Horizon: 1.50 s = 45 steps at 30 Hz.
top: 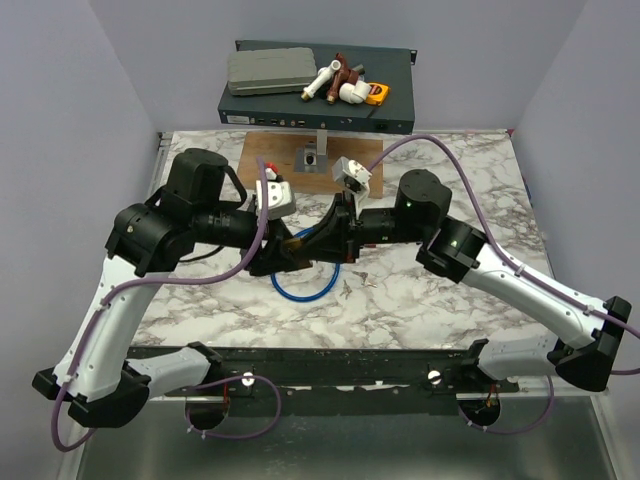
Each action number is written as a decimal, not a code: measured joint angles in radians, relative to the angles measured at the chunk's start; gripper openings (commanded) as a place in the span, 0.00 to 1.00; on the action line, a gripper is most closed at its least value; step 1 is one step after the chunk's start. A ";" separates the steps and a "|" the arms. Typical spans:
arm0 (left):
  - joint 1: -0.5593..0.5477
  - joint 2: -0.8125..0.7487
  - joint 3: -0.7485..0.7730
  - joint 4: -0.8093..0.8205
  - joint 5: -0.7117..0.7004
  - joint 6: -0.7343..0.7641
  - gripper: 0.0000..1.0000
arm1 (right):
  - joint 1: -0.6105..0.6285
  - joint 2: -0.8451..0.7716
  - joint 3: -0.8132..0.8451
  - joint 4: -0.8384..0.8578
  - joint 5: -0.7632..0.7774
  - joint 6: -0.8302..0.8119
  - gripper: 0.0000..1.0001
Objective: Unlock with the key
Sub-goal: Unlock the lock.
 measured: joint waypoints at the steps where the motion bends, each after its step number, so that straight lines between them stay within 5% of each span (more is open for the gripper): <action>1: 0.009 0.009 0.000 0.003 -0.004 0.000 0.84 | 0.000 0.000 -0.004 -0.004 0.014 0.006 0.01; 2: 0.020 0.018 0.000 0.005 -0.007 0.008 0.97 | 0.000 0.000 -0.008 -0.010 0.033 0.010 0.01; 3: 0.030 0.025 0.002 0.004 -0.008 0.013 0.98 | 0.001 0.000 -0.015 -0.024 0.048 0.013 0.01; 14: 0.145 -0.026 0.011 -0.093 -0.019 0.167 0.99 | 0.003 -0.010 -0.051 -0.153 0.164 -0.008 0.01; 19: 0.185 -0.102 -0.131 -0.125 -0.052 0.284 0.98 | 0.003 -0.021 -0.051 -0.163 0.169 -0.023 0.01; 25: 0.196 -0.154 -0.313 -0.050 -0.160 0.359 0.99 | 0.003 -0.021 -0.049 -0.181 0.164 -0.028 0.01; 34: 0.200 -0.167 -0.337 0.047 -0.165 0.403 0.98 | 0.003 -0.020 -0.046 -0.174 0.146 -0.010 0.01; 41: 0.200 -0.166 -0.352 0.037 -0.091 0.462 0.83 | 0.003 -0.018 -0.056 -0.084 0.146 0.046 0.01; 45: 0.200 -0.166 -0.354 0.025 -0.085 0.496 0.63 | 0.003 -0.010 -0.071 -0.033 0.146 0.080 0.01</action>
